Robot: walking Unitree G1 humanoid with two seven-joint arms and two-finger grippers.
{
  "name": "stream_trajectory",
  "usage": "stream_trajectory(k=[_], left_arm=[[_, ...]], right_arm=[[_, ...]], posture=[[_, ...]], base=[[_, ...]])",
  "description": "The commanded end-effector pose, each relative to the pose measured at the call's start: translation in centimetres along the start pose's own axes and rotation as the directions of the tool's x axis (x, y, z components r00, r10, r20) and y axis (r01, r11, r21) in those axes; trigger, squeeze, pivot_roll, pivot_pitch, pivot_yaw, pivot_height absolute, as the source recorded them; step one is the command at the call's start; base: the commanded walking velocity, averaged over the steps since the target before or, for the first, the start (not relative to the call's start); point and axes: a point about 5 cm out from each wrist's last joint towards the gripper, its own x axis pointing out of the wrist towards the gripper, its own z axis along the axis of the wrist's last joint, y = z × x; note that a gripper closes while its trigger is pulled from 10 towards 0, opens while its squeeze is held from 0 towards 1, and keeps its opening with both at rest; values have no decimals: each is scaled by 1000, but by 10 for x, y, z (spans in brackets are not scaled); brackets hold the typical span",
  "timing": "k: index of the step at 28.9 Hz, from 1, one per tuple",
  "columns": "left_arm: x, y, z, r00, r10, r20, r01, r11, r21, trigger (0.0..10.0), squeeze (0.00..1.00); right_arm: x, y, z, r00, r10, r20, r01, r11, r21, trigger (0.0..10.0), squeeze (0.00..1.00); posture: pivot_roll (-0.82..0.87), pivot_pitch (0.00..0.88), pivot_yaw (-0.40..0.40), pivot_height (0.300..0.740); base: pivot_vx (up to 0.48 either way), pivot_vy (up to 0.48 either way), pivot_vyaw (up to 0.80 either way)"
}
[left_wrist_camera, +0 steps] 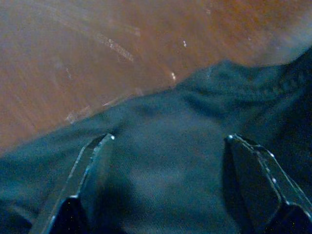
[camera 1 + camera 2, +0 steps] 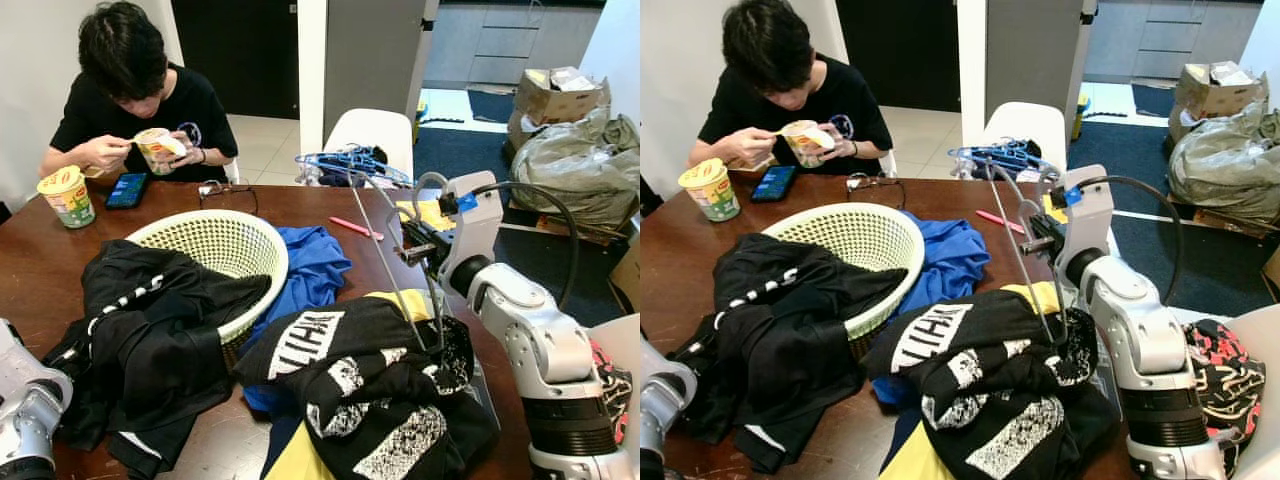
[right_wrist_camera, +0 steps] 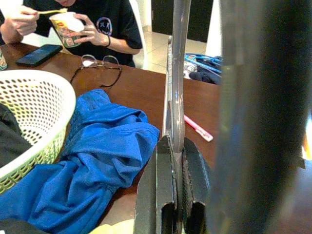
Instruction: Hang hanger
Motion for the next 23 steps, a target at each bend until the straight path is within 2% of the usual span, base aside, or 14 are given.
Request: stream_trajectory(k=[1, 2, 3, 11, 14, 18, 20, 23], left_arm=[[2, -2, 13, 999, -3, 54, -4, 993, 118, 10000, 0], [2, -5, 21, 996, -14, 90, -5, 978, 208, 10000, 0], [2, -9, 26, 993, -28, 113, -3, 965, 262, 10000, 0], [1, -18, 43, 981, -77, 180, 12, 941, 340, 10000, 0], [2, -17, 43, 979, -82, 184, 14, 938, 346, 10000, 0], [7, -21, 34, 982, -117, 145, 56, 927, 372, 10000, 0], [9, -26, 29, 982, -147, 115, 88, 908, 409, 10000, 0], [11, -29, 24, 984, -163, 79, 103, 863, 495, 10000, 0]], right_arm=[[-4, -5, -5, 999, -24, -28, 24, 1000, 1, 10000, 0], [-5, -6, -6, 999, -27, -29, 27, 1000, 1, 10000, 0], [-5, -7, -6, 999, -30, -31, 30, 1000, -1, 10000, 0], [-7, -9, -5, 999, -35, -33, 34, 999, -5, 10000, 0], [-8, -9, -5, 999, -34, -33, 34, 999, -5, 10000, 0], [-9, -9, -3, 999, -33, -36, 33, 999, -13, 10000, 0], [-12, -11, -2, 998, -34, -44, 33, 999, -21, 10000, 0], [-15, -13, -2, 998, -34, -53, 32, 999, -31, 10000, 0]], posture=[[-31, 2, 41, 740], [-33, 5, 42, 740], [-36, 7, 43, 740], [-44, 16, 41, 740], [-45, 17, 40, 740], [-60, 31, 34, 740], [-67, 40, 29, 740], [-76, 56, 24, 740]], base=[[0, 0, 0], [0, 0, 0], [0, 0, 0], [0, 0, 0], [0, 0, 0], [0, 0, 0], [0, 0, 0], [0, 0, 0]])
